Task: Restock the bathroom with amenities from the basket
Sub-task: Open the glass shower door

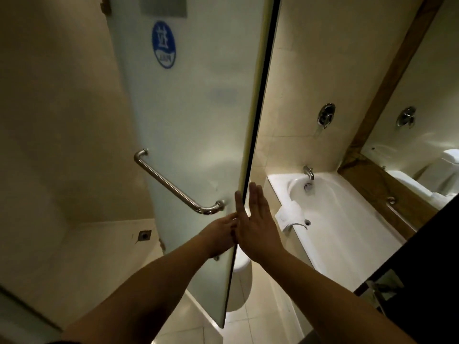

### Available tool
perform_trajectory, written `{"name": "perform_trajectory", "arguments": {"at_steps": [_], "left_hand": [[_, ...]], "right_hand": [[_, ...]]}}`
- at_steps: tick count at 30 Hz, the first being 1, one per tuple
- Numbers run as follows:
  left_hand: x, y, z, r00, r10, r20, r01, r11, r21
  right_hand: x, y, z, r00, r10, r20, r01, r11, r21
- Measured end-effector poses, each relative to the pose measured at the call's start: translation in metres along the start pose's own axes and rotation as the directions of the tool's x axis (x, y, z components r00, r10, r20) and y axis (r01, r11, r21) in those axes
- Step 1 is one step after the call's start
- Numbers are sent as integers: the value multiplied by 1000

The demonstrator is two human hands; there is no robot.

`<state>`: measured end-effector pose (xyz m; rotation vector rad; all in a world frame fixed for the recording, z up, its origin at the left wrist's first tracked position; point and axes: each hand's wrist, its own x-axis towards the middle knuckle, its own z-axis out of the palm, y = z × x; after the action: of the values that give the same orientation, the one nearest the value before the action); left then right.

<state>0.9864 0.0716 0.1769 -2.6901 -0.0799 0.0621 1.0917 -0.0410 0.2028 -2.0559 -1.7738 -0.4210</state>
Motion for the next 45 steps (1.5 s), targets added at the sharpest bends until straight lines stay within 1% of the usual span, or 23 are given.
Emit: {"name": "perform_trajectory", "arguments": {"at_steps": [1,2,3,5,6,8,10,13,17,19,24,26,30,33,36,38,40,43,45], "left_hand": [[-10,0,9,999,-36,4,36,998,-47],[-18,-2,16,995,-90,41,92,993,-67],[-25,-6,21,989,-136,63,140,988,-63],[-34,-18,28,970,-228,86,234,970,-70],[-35,-24,29,961,-271,56,273,961,-45],[-32,-41,23,947,-301,113,303,953,1],[-33,-51,17,932,-325,162,322,946,45],[-38,-55,17,908,-374,187,378,926,18],[-41,-47,18,881,-420,218,457,873,-167],[-40,-46,18,873,-425,238,474,854,-213],[-40,-54,25,873,-422,246,465,871,-160],[-49,-60,28,855,-463,233,499,857,-130],[-104,-76,35,748,-602,281,648,753,-111],[-178,-94,42,651,-691,314,738,673,-51],[-265,-115,47,544,-762,350,821,569,-37],[-325,-126,47,461,-800,385,863,504,14],[-383,-130,45,376,-832,407,897,438,67],[-474,-128,39,299,-859,416,912,386,141],[-534,-121,35,226,-883,412,931,320,176]], "right_hand": [[1,-3,3,998,-64,13,65,992,-104],[3,-5,9,994,-100,46,107,977,-185],[4,-6,15,992,-98,80,114,964,-239],[7,-7,25,992,-23,123,57,959,-278],[9,-7,29,990,14,143,30,954,-297],[15,-8,35,982,41,182,27,933,-360],[21,-10,42,978,38,205,50,913,-406],[27,-12,49,973,51,226,46,913,-406],[28,-7,55,969,41,243,67,906,-417],[30,-7,56,968,43,246,56,923,-381],[32,-28,59,962,89,257,-25,970,-242],[39,-40,64,955,95,279,-35,976,-213],[67,-70,72,941,59,332,11,979,-203],[95,-110,82,938,5,346,47,989,-141],[119,-165,98,924,-83,374,123,989,-85],[134,-213,109,905,-165,393,196,980,-38],[146,-270,117,870,-261,417,282,959,13],[159,-365,130,805,-431,407,441,895,75],[160,-431,136,755,-533,381,527,840,132]]}}
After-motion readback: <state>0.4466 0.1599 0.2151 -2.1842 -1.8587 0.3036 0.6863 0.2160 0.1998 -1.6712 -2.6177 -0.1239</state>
